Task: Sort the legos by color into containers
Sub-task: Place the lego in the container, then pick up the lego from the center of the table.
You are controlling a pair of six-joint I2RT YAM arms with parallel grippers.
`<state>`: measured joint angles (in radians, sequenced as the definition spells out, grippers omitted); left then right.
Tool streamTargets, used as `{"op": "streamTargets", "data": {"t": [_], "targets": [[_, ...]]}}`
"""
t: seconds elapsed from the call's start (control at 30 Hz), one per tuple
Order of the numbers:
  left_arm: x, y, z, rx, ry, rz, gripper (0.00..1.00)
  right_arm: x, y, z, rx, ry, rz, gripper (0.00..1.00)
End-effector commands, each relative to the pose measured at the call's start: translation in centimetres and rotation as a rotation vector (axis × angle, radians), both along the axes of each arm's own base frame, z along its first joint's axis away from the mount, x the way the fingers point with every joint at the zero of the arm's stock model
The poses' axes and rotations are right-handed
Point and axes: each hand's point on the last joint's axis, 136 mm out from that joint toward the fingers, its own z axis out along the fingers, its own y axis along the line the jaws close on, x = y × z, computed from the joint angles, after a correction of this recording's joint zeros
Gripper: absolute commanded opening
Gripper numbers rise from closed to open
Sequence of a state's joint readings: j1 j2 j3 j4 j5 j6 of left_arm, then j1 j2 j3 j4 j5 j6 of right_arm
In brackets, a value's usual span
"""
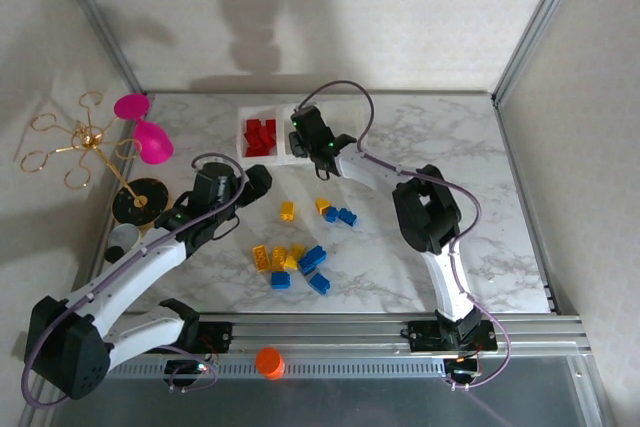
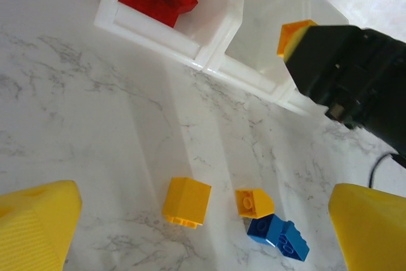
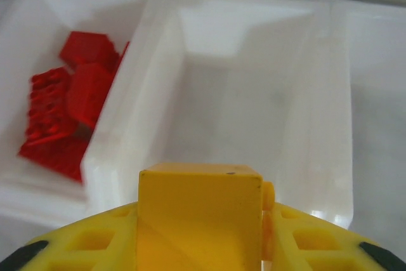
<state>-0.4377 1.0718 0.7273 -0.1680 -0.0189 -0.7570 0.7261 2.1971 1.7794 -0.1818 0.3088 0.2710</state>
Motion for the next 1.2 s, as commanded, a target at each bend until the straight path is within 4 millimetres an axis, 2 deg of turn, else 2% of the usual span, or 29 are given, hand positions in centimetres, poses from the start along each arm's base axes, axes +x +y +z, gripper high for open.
{"op": "streamTargets", "data": {"t": [0.0,0.13,0.27,0.4,0.5,0.63,0.83,1.0,1.17], "targets": [[1.4,-0.2,1.9,-0.009,-0.087,0.003,1.00,1.9,-0.3,0.0,-0.065,-0.037,-0.014,0.40],[1.6,-0.1,2.0,0.003,-0.092,0.008,1.00,3.0,-0.4,0.7,-0.072,-0.062,-0.016,0.51],[1.3,0.0,2.0,0.003,-0.096,0.001,1.00,2.7,-0.5,3.2,-0.060,-0.091,-0.004,0.60],[0.6,0.2,2.6,-0.006,-0.109,0.002,1.00,1.0,-1.0,5.5,-0.016,-0.086,0.021,0.65],[-0.3,-0.1,2.8,-0.018,-0.108,-0.014,1.00,-1.5,-1.4,5.9,0.030,-0.036,0.062,0.65],[-1.9,-0.6,2.0,-0.029,-0.070,-0.043,1.00,-4.9,-2.9,4.4,0.029,0.065,0.096,0.68],[-4.9,-1.5,0.6,-0.057,-0.044,-0.105,1.00,-9.7,-5.7,0.7,-0.052,0.228,0.111,0.74],[-6.8,-1.4,-1.0,-0.071,-0.011,-0.121,1.00,-13.2,-6.3,-2.2,-0.128,0.328,0.148,0.76],[-8.0,-2.2,-2.5,-0.102,0.019,-0.150,1.00,-15.2,-6.4,-4.6,-0.189,0.386,0.150,0.78]]}}
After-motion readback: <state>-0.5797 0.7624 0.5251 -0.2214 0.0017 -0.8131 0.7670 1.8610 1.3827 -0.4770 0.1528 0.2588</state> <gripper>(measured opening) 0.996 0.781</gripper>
